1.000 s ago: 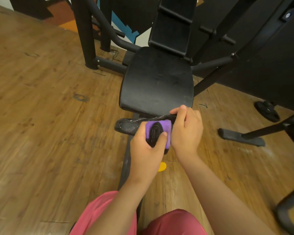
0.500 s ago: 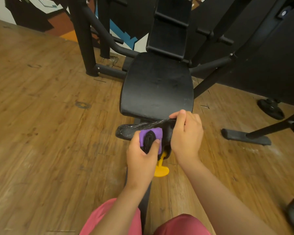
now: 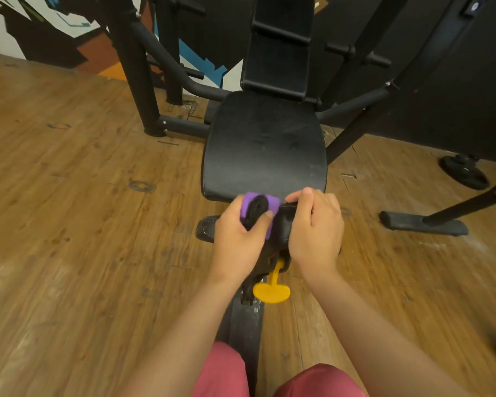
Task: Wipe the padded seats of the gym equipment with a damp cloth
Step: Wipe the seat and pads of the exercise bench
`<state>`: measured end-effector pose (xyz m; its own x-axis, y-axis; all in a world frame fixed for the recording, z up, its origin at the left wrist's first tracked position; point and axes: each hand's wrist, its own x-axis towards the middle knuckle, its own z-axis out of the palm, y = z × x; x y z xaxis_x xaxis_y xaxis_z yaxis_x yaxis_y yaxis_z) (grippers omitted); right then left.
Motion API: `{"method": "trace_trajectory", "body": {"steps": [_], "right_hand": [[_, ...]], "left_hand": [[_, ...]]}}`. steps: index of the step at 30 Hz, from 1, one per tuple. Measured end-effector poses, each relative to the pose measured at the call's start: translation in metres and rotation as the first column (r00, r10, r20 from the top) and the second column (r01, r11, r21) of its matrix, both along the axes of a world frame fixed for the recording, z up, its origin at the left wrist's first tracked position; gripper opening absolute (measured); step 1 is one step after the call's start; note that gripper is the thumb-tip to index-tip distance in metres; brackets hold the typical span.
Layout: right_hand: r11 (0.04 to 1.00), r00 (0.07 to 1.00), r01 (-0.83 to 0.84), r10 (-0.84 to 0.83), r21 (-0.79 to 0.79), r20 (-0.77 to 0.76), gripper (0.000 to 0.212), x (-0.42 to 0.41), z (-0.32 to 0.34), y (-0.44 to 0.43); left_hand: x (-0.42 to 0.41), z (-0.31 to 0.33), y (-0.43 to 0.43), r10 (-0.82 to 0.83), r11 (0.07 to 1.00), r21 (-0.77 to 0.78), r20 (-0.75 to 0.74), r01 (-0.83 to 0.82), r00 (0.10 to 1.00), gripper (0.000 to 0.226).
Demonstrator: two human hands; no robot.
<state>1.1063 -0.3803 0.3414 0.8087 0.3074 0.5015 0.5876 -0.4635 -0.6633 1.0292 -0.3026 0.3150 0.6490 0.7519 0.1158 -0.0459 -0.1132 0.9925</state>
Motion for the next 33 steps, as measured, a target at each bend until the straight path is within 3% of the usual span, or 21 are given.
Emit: {"method": "trace_trajectory", "body": {"steps": [2,6,9,13,16,19,22,31,33], "right_hand": [[1.0,1.0,-0.005,0.005,-0.006,-0.022,0.036,0.0,0.001,0.0],[1.0,1.0,-0.007,0.008,0.026,-0.011,0.044,0.002,-0.002,-0.001],[0.999,1.0,0.018,-0.017,0.041,-0.007,0.048,0.004,-0.005,-0.001],[0.999,1.0,0.002,-0.001,0.035,-0.028,0.039,0.003,-0.005,-0.001],[1.0,1.0,-0.006,0.007,0.03,-0.019,0.045,0.002,-0.004,-0.001],[0.999,1.0,-0.014,0.014,0.035,-0.009,0.046,0.002,-0.002,-0.001],[0.999,1.0,-0.015,0.015,0.035,-0.009,0.045,0.002,-0.002,-0.001],[1.0,1.0,-0.009,0.009,0.001,-0.014,0.051,0.001,-0.003,-0.001],[1.0,1.0,-0.009,0.009,0.001,-0.011,0.051,0.0,-0.003,-0.001]], "left_hand": [[0.004,0.017,0.0,-0.066,0.997,0.04,0.046,0.065,0.997,0.022],[0.015,0.018,0.019,-0.118,0.977,0.168,-0.093,0.132,0.989,0.025],[0.015,-0.008,0.031,-0.084,0.976,0.18,-0.194,0.12,0.977,0.025],[0.003,-0.037,0.044,0.044,0.962,0.272,-0.289,0.038,0.956,0.024],[0.001,-0.033,0.042,0.057,0.971,0.238,-0.266,0.008,0.962,0.022],[0.005,-0.012,0.019,-0.016,0.994,0.103,-0.107,0.027,0.994,0.017],[0.007,-0.004,0.005,-0.013,0.997,0.08,-0.017,0.014,1.0,0.018],[-0.017,-0.073,0.047,0.179,0.946,0.299,-0.147,-0.129,0.973,0.012],[-0.019,-0.078,0.059,0.288,0.935,0.265,-0.185,-0.235,0.94,0.011]]}}
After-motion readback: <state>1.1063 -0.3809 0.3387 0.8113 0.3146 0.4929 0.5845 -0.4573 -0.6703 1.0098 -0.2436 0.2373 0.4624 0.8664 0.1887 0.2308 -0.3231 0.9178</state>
